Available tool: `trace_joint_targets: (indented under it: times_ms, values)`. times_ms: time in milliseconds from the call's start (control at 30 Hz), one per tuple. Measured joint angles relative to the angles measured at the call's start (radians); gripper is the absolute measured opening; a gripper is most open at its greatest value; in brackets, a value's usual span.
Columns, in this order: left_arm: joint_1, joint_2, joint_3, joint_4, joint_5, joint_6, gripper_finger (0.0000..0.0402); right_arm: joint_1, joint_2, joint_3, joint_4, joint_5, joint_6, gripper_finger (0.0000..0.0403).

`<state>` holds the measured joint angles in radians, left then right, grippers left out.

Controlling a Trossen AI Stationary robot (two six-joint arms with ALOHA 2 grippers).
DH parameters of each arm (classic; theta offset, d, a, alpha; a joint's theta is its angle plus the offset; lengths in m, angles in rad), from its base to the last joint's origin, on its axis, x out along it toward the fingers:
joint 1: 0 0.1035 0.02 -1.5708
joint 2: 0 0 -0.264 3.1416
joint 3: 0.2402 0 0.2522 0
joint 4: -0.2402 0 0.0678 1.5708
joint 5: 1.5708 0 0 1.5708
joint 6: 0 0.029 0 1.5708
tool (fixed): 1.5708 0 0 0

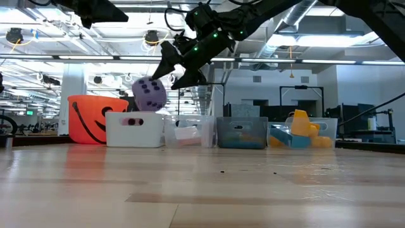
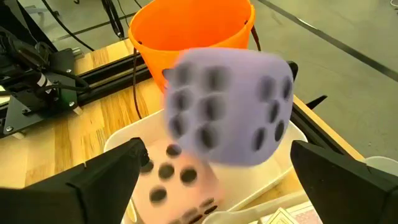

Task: Pick & Place Toys
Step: Put the violet die into the white bin, then return to Home Position

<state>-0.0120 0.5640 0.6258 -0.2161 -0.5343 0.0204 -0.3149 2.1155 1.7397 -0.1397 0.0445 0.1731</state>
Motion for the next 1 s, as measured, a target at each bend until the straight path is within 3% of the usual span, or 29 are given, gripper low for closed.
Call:
trace_joint_targets:
  times_ms: [367, 567, 833, 1000]
  values:
    - [0.0, 0.0, 0.0, 0.0, 0.0, 0.0, 0.0, 0.032, 0.0, 0.0, 0.009, 0.006, -0.017, 0.04]
    - [0.0, 0.0, 0.0, -0.001, 0.035, -0.001, 0.0, 0.11, 0.0, 0.0, 0.011, 0.024, -0.032, 0.04]
    - [0.0, -0.024, 0.0, -0.07, 0.115, -0.033, 0.0, 0.36, -0.037, -0.002, -0.053, 0.264, -0.182, 0.04]
    - [-0.003, -0.073, 0.0, -0.14, 0.118, -0.109, 0.0, 0.523, -0.115, -0.002, -0.307, 0.591, -0.198, 0.04]
